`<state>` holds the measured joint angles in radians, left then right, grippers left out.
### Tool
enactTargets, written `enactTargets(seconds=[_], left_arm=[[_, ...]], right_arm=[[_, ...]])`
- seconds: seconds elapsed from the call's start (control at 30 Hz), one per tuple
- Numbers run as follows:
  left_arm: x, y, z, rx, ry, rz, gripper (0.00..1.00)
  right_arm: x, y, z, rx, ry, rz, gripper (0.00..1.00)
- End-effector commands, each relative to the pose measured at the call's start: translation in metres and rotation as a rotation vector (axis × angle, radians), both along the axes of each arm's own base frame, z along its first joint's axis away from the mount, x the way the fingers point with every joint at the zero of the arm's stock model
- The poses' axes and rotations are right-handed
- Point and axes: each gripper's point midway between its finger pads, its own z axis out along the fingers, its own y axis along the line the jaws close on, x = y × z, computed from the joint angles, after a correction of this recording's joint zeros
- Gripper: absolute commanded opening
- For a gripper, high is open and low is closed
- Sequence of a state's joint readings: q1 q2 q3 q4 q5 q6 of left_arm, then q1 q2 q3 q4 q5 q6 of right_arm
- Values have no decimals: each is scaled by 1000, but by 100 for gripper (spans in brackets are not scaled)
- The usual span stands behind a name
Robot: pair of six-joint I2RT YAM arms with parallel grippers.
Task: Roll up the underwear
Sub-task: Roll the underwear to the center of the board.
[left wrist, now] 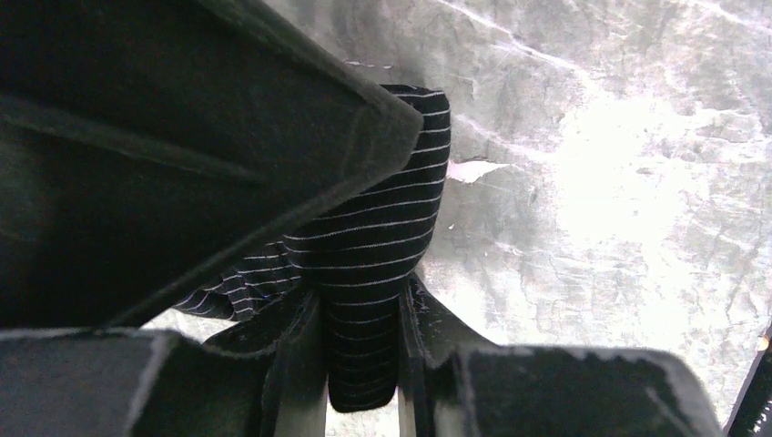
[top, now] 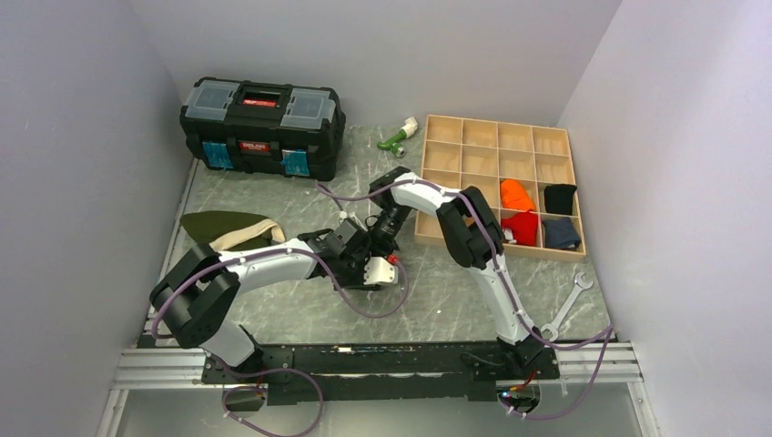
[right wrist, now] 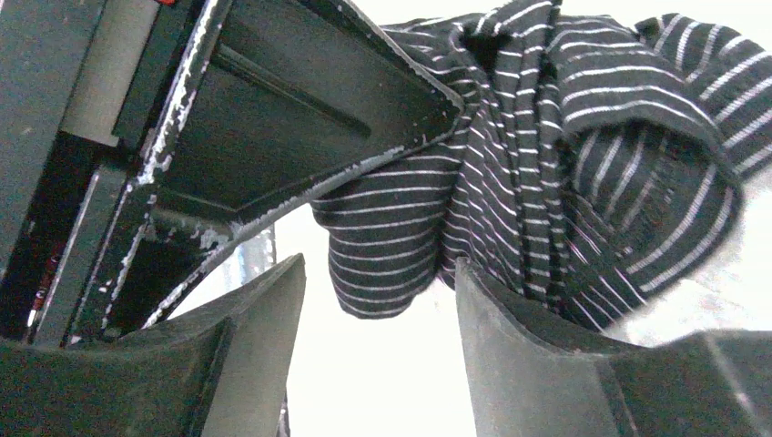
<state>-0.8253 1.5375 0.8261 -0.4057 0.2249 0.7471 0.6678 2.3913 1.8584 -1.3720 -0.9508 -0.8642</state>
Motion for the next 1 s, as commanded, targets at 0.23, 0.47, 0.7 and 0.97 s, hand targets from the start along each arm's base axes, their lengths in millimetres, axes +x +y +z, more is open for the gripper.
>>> enactTargets(seconds=[0.23, 0.47, 0.7, 0.97], left_arm=[[-26, 10, -33, 85, 164, -38, 0], [-30, 15, -34, 104, 300, -30, 0], [-24, 17, -21, 43, 513, 11, 0], [-20, 27, -23, 42, 695, 76, 0]], right_arm=[[40, -24, 53, 60, -276, -33, 64], [72, -54, 81, 86, -387, -199, 64], [77, -80, 106, 103, -540, -339, 64], [68, -87, 132, 183, -700, -420, 64]])
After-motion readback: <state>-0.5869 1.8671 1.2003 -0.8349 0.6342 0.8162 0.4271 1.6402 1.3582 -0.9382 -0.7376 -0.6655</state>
